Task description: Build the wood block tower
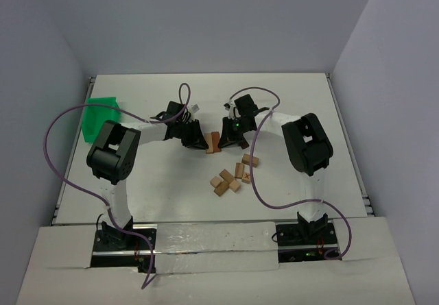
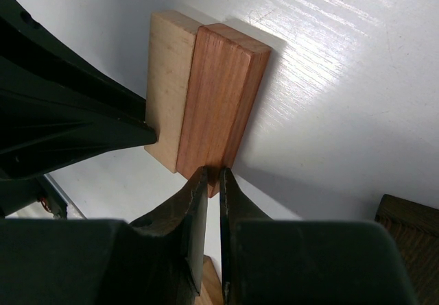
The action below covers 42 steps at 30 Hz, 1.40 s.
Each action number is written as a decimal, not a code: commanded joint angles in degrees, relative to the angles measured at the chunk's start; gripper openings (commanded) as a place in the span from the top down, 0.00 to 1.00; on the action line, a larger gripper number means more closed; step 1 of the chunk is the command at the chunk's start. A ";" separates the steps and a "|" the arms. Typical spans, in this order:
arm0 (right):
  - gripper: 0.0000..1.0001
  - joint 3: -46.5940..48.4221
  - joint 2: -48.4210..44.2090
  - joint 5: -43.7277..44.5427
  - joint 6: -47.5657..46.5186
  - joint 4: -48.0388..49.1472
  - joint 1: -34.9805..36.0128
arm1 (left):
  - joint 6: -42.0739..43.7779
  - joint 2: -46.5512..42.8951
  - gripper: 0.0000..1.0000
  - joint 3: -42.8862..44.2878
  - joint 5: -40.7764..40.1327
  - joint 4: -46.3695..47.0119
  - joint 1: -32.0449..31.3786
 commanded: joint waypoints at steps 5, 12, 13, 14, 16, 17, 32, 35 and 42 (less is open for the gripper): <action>0.93 -3.86 3.88 8.06 -4.13 -3.61 0.34 | 2.47 1.16 0.75 -0.57 -8.66 1.29 0.55; 0.93 -4.56 2.94 8.10 -4.35 -3.48 0.41 | 2.88 0.50 0.75 -0.82 -8.57 1.31 0.55; 0.93 -4.53 2.91 8.14 -4.30 -3.43 0.41 | 2.89 0.55 0.75 -0.82 -8.55 1.27 0.55; 0.93 -4.48 2.85 8.14 -4.30 -3.43 0.41 | 2.83 0.55 0.75 -0.82 -8.49 1.27 0.55; 0.93 -4.34 2.98 8.23 -4.17 -3.52 0.41 | 2.79 0.55 0.75 -0.91 -8.18 1.49 0.55; 0.93 -4.34 3.07 8.27 -4.13 -3.52 0.41 | 2.79 0.55 0.75 -1.04 -8.05 1.66 0.55; 0.93 -2.59 4.86 9.87 -2.46 -3.82 0.03 | 3.63 1.37 0.76 -2.76 -7.57 1.09 0.47; 0.93 -2.22 5.17 9.70 -2.40 -3.90 -0.03 | 3.71 1.63 0.76 -2.76 -7.46 1.00 0.35; 0.92 -1.81 5.54 9.90 -2.08 -4.04 -0.11 | 3.98 1.75 0.77 -3.25 -7.32 0.63 -0.41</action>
